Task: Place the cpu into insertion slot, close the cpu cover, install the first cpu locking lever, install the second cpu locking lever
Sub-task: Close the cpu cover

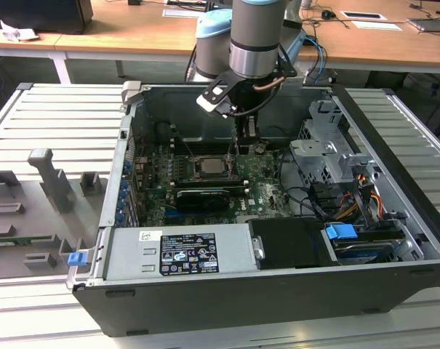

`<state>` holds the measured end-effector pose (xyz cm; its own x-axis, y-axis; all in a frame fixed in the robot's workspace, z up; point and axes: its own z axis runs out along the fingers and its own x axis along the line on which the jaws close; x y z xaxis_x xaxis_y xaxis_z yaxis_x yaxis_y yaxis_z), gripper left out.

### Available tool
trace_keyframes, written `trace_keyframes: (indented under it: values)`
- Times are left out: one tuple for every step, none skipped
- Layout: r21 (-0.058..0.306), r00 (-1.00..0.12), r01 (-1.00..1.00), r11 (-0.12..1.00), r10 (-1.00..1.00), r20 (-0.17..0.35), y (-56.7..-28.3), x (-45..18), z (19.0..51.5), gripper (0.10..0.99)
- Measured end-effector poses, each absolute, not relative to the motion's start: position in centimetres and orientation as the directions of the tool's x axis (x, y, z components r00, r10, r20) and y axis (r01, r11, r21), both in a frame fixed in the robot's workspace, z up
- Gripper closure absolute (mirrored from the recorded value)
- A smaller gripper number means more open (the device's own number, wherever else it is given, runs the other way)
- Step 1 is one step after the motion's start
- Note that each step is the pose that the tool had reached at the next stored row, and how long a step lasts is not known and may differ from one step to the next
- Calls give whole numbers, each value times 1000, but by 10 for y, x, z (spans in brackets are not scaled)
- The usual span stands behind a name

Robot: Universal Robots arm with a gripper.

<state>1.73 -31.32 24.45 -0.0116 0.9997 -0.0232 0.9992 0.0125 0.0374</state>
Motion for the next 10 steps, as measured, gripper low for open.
trace_keyframes:
  values:
    - [37,-12,999,13,1000,-23,-313,17,245,980]
    - [37,-12,999,13,1000,-23,-313,16,245,980]
    - [37,-12,999,13,1000,-23,-313,16,244,980]
    - [37,-12,999,12,1000,-23,-313,15,245,980]
    - [37,-12,999,12,1000,-23,-313,15,245,980]
    - [37,-12,999,12,1000,-23,-313,14,245,980]
    - [37,-12,999,13,1000,-23,-313,13,245,980]
    - [37,-12,999,13,1000,-23,-313,13,245,980]
    - [37,-12,999,12,1000,-23,-313,13,245,980]
    - [37,-12,999,12,1000,-23,-313,12,245,980]
